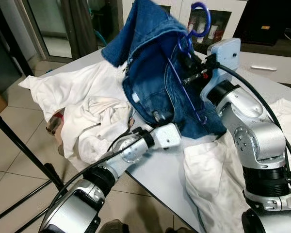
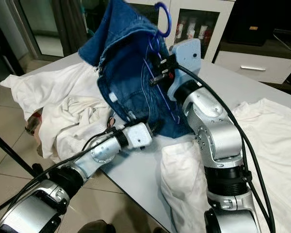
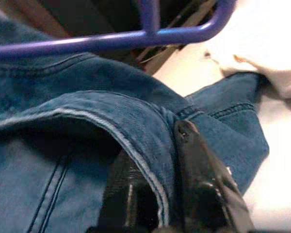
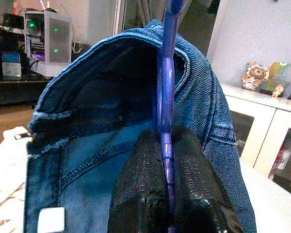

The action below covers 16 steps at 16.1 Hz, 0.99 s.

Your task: Hang hanger

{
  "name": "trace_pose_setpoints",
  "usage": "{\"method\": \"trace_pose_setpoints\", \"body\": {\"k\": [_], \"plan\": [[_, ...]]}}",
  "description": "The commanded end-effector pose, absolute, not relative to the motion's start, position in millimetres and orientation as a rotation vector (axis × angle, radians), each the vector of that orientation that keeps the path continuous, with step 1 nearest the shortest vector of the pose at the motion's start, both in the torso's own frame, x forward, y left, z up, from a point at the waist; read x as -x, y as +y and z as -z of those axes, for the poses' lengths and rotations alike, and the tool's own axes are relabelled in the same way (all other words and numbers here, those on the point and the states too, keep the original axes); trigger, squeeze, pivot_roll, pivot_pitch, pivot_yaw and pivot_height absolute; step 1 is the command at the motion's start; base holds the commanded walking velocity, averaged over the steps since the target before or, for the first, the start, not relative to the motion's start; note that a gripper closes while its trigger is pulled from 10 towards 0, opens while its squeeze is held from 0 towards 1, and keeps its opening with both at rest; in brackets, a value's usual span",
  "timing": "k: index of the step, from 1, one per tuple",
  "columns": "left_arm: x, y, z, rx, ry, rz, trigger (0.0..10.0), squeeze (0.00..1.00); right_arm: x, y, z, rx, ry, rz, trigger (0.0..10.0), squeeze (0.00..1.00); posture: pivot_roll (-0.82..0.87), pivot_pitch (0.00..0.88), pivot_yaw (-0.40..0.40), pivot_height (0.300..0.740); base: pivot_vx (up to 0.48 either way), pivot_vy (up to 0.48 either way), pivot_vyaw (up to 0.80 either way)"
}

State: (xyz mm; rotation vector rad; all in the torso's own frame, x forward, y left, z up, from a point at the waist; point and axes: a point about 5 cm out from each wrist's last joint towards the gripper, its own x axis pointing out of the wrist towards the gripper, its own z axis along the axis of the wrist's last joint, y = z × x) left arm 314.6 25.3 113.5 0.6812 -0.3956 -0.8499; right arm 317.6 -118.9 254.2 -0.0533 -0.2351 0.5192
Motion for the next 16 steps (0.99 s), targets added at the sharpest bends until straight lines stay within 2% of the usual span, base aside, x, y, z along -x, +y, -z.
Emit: {"method": "trace_pose_setpoints", "body": {"k": [1,2,4,5,6,7,13,14,16], "plan": [[-315,24,-118,-0.72,-0.435,0.833,10.0,0.95,-318,-123,-268,0.055,-0.297,-0.514,0.0,0.0,0.03,0.015,-0.011,0.74,0.0,0.0,0.0],[-314,23,-114,-0.799,-0.45,0.845,10.0,0.0,-318,-124,-268,0.057,-0.299,-0.513,0.0,0.0,0.04,0.015,-0.011,0.74,0.0,0.0,0.0],[-313,25,-109,-0.889,-0.462,0.843,10.0,0.0,-318,-124,-269,0.055,-0.307,-0.515,0.0,0.0,0.04,0.015,-0.011,0.74,0.0,0.0,0.0],[-315,29,-109,-0.959,-0.49,0.785,10.0,0.0,-319,-125,-269,0.055,-0.321,-0.506,0.0,0.0,0.04,0.015,-0.011,0.74,0.0,0.0,0.0],[-316,33,-110,-0.948,-0.497,0.763,10.0,0.01,-319,-128,-269,0.049,-0.322,-0.497,0.0,0.0,0.04,0.015,-0.011,0.74,0.0,0.0,0.0],[-316,36,-111,-0.889,-0.488,0.752,10.0,1.0,-320,-130,-267,0.052,-0.323,-0.487,0.0,0.0,0.04,0.015,-0.011,0.74,0.0,0.0,0.0],[-318,43,-115,-0.669,-0.455,0.642,10.0,0.98,-322,-135,-263,0.04,-0.329,-0.467,0.0,0.0,0.03,0.013,-0.007,0.74,0.0,0.0,0.0],[-316,43,-118,-0.657,-0.485,0.641,10.0,0.0,-323,-137,-263,0.038,-0.329,-0.461,0.0,0.0,0.03,0.013,-0.007,0.74,0.0,0.0,0.0],[-312,42,-120,-0.744,-0.571,0.648,10.0,0.0,-325,-139,-263,0.038,-0.329,-0.445,0.0,0.0,0.03,0.013,-0.007,0.74,0.0,0.0,0.0]]}}
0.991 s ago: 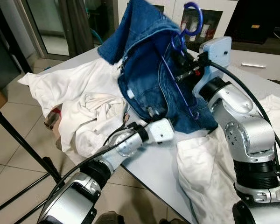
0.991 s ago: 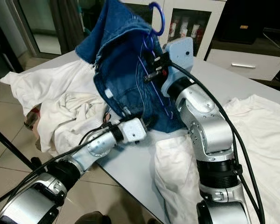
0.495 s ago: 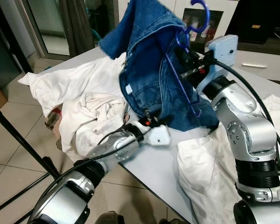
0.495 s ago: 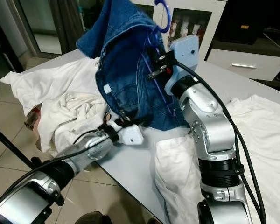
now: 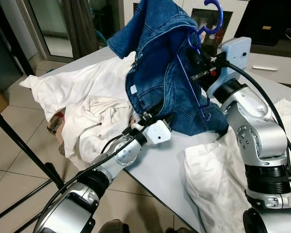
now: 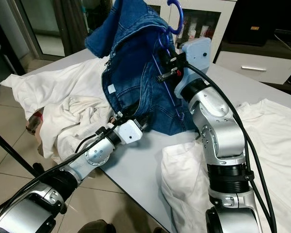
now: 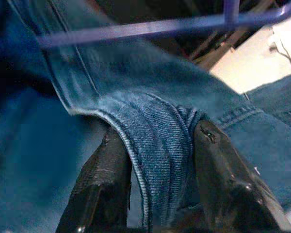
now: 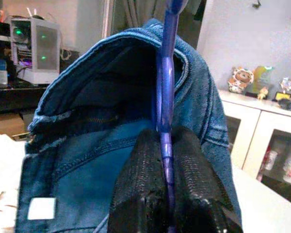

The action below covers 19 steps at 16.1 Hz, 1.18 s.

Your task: Hang hanger

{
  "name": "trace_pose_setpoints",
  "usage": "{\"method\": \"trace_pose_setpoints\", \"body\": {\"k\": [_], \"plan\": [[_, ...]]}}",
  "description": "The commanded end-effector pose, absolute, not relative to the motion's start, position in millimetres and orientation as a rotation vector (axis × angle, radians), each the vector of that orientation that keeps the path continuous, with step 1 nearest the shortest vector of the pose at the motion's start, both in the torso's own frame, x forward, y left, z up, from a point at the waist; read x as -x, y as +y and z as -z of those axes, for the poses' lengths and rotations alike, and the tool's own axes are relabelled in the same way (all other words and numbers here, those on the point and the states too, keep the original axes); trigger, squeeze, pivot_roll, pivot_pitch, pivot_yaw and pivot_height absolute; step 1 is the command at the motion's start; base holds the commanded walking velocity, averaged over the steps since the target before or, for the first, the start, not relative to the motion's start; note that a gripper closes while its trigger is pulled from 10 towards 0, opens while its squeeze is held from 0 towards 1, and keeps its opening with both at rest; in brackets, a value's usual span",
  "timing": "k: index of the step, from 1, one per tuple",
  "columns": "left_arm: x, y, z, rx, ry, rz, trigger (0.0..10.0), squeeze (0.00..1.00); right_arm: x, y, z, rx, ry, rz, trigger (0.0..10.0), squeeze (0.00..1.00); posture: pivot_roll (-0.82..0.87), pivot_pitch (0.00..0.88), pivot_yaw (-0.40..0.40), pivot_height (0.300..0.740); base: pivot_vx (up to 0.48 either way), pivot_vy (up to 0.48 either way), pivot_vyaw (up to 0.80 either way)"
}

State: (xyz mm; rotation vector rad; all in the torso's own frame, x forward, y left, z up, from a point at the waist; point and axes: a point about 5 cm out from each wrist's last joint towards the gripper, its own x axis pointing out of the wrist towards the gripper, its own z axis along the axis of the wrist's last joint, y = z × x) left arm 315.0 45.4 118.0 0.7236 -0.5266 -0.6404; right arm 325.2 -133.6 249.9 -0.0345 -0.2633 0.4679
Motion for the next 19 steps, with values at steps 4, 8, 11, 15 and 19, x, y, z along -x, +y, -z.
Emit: {"method": "trace_pose_setpoints", "body": {"k": [4,8,11,15,19], "plan": [[-308,45,-114,-0.921,-0.645,0.671,10.0,0.0,-327,-143,-264,0.033,-0.337,-0.419,0.0,0.0,0.03,0.012,-0.012,0.74,0.0,0.0,0.0],[-309,54,-108,-0.753,-0.522,0.652,10.0,1.0,-328,-146,-265,0.029,-0.344,-0.406,0.0,0.0,0.03,0.012,-0.013,0.74,0.0,0.0,0.0],[-316,55,-120,-0.451,-0.448,0.563,10.0,0.0,-326,-146,-266,0.024,-0.349,-0.412,0.0,0.0,0.03,0.016,-0.015,0.74,0.0,0.0,0.0],[-312,60,-117,-0.387,-0.42,0.525,10.0,0.0,-326,-149,-264,0.022,-0.35,-0.394,0.0,0.0,0.03,0.021,-0.011,0.74,0.0,0.0,0.0],[-305,78,-109,-0.426,-0.399,0.47,10.0,0.0,-327,-155,-267,0.015,-0.369,-0.363,0.0,0.0,0.03,0.02,-0.01,0.74,0.0,0.0,0.0]]}}
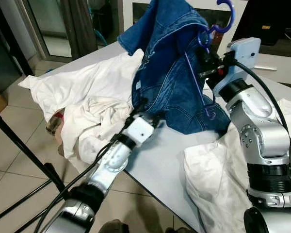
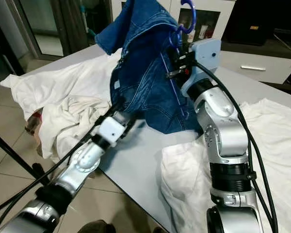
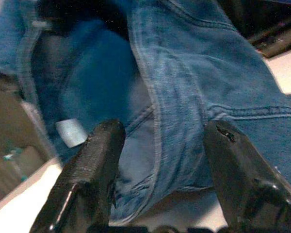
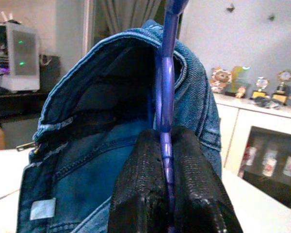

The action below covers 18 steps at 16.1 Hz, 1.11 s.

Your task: Hang hanger

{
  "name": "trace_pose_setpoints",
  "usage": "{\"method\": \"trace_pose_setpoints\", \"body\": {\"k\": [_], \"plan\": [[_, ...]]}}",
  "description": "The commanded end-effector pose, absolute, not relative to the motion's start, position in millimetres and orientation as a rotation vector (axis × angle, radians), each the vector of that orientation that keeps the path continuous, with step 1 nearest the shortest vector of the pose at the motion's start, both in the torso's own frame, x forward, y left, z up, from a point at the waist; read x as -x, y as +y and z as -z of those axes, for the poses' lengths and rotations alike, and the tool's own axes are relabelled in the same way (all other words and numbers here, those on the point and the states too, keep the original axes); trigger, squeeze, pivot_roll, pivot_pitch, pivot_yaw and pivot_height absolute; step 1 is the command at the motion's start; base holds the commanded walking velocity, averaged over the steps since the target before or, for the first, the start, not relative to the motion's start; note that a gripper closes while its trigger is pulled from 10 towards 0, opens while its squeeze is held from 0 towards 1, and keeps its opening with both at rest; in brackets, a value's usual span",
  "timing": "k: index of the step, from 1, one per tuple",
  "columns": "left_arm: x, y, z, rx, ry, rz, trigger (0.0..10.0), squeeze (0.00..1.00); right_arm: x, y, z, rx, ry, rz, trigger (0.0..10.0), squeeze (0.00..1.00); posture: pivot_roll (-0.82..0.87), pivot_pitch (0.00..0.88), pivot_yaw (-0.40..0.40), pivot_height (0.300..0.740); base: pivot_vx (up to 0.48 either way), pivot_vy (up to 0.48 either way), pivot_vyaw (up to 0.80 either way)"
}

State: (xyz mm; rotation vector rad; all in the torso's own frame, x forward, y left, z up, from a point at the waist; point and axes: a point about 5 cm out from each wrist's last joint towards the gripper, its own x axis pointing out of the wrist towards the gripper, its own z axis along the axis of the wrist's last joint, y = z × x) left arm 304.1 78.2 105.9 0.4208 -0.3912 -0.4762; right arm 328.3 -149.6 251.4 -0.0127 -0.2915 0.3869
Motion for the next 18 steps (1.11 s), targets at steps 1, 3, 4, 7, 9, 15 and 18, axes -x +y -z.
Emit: {"method": "trace_pose_setpoints", "body": {"k": [1,3,4,7,9,15,18], "plan": [[-305,86,-111,-0.419,-0.413,0.429,10.0,0.0,-327,-157,-268,0.012,-0.382,-0.36,0.0,0.0,0.03,0.02,-0.01,0.74,0.0,0.0,0.0],[-312,115,-125,-0.395,-0.445,0.272,10.0,0.0,-325,-162,-273,-0.004,-0.415,-0.371,0.0,0.0,0.03,0.02,-0.01,0.74,0.0,0.0,0.0],[-315,127,-130,-0.392,-0.447,0.209,10.0,0.0,-324,-164,-274,-0.005,-0.423,-0.379,0.0,0.0,0.04,0.023,-0.014,0.74,0.0,0.0,0.0],[-329,155,-141,-0.359,-0.413,0.11,10.0,0.0,-321,-164,-273,-0.003,-0.433,-0.415,0.0,0.0,0.04,0.023,-0.014,0.74,0.0,0.0,0.0],[-333,153,-138,-0.346,-0.367,0.167,10.0,0.0,-319,-159,-273,-0.007,-0.443,-0.446,0.0,0.0,0.04,0.024,-0.016,0.74,0.0,0.0,0.0],[-333,120,-111,-0.363,-0.184,0.532,10.0,0.0,-307,-146,-277,-0.005,-0.482,-0.56,0.0,0.0,0.03,0.022,-0.01,0.74,0.0,0.0,0.0],[-340,125,-112,-0.393,-0.15,0.528,10.0,0.0,-301,-141,-276,-0.008,-0.492,-0.627,0.0,0.0,0.02,0.022,-0.01,0.74,0.0,0.0,0.0]]}}
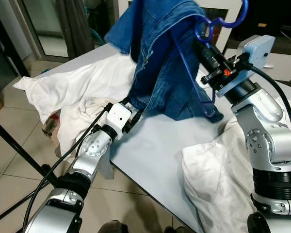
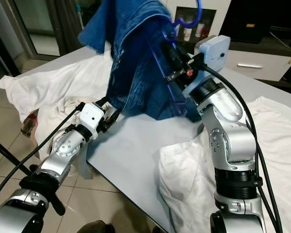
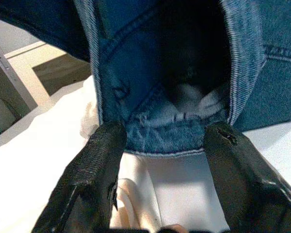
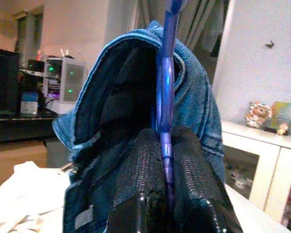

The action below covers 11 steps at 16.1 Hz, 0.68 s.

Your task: Hang hanger

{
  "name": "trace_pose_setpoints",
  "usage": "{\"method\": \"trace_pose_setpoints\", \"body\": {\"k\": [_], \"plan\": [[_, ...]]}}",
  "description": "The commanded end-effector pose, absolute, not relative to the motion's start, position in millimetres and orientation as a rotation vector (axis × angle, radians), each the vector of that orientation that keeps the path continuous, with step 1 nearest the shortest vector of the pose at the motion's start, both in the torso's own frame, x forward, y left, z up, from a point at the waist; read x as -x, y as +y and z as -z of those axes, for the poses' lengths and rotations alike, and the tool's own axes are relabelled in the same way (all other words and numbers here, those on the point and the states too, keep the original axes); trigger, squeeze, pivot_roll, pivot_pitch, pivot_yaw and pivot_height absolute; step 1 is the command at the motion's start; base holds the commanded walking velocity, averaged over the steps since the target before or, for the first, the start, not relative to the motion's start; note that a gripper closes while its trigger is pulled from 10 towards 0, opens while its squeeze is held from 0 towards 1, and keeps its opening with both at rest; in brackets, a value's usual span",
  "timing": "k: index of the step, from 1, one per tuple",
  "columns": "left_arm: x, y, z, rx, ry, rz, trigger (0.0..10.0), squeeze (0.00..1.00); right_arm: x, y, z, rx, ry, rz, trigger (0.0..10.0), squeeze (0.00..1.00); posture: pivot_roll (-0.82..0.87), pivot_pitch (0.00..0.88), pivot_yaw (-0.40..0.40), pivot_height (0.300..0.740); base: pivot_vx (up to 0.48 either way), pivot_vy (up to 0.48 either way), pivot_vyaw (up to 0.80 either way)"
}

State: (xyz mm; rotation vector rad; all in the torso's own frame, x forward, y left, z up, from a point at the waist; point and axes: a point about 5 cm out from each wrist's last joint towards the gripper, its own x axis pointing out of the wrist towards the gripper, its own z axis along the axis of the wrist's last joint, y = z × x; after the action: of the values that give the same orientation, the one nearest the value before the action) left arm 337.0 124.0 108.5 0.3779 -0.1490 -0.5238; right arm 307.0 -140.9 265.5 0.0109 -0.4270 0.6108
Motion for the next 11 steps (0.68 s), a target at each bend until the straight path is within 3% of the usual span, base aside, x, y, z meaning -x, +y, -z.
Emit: {"method": "trace_pose_setpoints", "body": {"k": [1,11], "plan": [[-344,130,-118,-0.389,-0.164,0.511,10.0,0.0,-300,-140,-273,-0.004,-0.484,-0.639,0.0,0.0,0.02,0.021,-0.01,0.74,0.0,0.0,0.0],[-346,135,-130,-0.451,-0.232,0.517,10.0,0.0,-308,-148,-260,0.009,-0.42,-0.584,0.0,0.0,0.03,0.012,-0.006,0.74,0.0,0.0,0.0]]}}
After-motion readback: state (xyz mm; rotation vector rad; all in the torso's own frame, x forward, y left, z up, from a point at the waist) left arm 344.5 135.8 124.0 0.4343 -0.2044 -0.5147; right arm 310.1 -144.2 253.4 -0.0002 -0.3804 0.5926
